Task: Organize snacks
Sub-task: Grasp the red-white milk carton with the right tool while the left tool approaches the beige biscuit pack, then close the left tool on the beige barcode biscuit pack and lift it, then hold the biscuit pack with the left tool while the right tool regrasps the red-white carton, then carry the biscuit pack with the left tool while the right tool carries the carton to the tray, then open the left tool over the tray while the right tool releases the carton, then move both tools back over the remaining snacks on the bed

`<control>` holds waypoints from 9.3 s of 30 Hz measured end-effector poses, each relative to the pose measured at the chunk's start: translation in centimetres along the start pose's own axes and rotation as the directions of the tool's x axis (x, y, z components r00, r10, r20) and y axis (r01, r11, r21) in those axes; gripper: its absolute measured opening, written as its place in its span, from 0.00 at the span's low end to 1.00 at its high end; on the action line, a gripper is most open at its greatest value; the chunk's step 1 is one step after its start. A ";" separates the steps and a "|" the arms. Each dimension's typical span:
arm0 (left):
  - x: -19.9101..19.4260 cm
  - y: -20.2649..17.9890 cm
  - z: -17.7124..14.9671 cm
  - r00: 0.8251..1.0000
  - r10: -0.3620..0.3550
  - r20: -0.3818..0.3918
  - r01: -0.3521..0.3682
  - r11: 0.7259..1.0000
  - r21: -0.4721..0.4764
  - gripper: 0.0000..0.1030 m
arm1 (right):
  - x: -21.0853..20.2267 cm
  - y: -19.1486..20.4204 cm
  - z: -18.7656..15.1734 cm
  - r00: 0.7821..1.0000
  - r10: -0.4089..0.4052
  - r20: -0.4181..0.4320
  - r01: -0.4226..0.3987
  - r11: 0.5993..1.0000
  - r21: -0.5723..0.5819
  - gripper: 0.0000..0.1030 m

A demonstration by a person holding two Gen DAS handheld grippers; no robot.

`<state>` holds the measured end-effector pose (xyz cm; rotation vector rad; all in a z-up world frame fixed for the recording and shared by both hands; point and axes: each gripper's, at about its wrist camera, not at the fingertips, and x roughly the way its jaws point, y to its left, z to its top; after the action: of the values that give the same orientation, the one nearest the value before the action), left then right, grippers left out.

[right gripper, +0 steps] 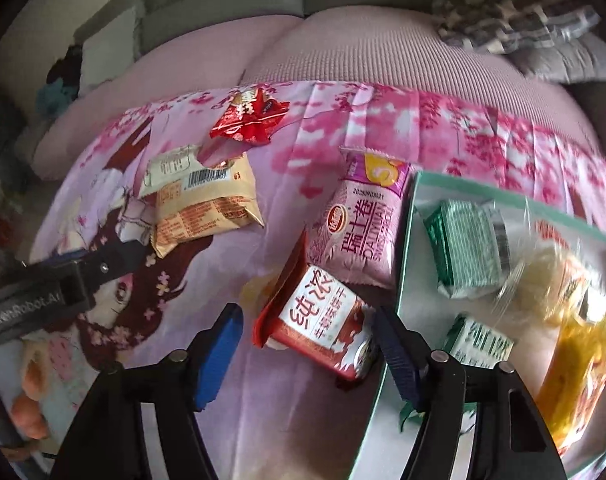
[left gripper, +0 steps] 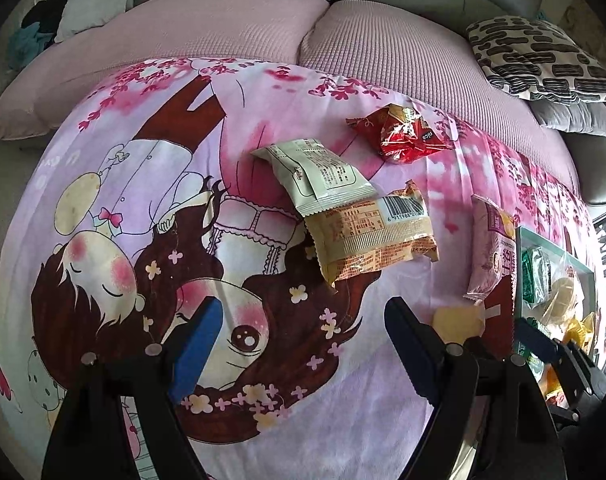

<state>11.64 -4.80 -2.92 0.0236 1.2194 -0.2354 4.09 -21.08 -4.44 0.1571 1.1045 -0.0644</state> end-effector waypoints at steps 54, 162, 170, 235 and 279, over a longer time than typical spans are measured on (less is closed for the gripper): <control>2.6 -3.4 4.5 0.997 -0.065 -0.048 0.064 0.998 -0.018 0.81 | -6.0 -5.8 0.5 0.982 0.089 0.164 -0.125 0.966 0.227 0.26; -2.6 4.2 -2.7 0.984 -0.176 0.033 0.179 0.952 -0.250 0.66 | -1.1 4.1 -4.1 0.990 0.139 -0.006 -0.139 0.988 -0.068 0.98; -1.4 4.3 -2.8 0.991 -0.137 0.002 0.133 0.957 -0.258 0.66 | -0.1 5.3 -4.0 1.000 0.002 0.003 -0.001 0.990 -0.144 0.98; 0.2 -27.5 -5.1 0.973 -0.190 -0.135 0.230 0.873 0.431 0.66 | -10.2 -24.5 -9.4 0.939 -0.343 0.006 0.245 0.685 0.686 0.66; -2.4 -6.5 -1.2 0.991 0.005 0.131 -0.020 0.993 0.115 0.93 | -8.7 -13.2 -3.4 0.972 -0.215 0.098 0.153 0.888 0.433 1.00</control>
<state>8.54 -10.57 -0.38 0.1155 1.0736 -0.2928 -4.50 -33.77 0.62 0.4311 0.9457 -0.4839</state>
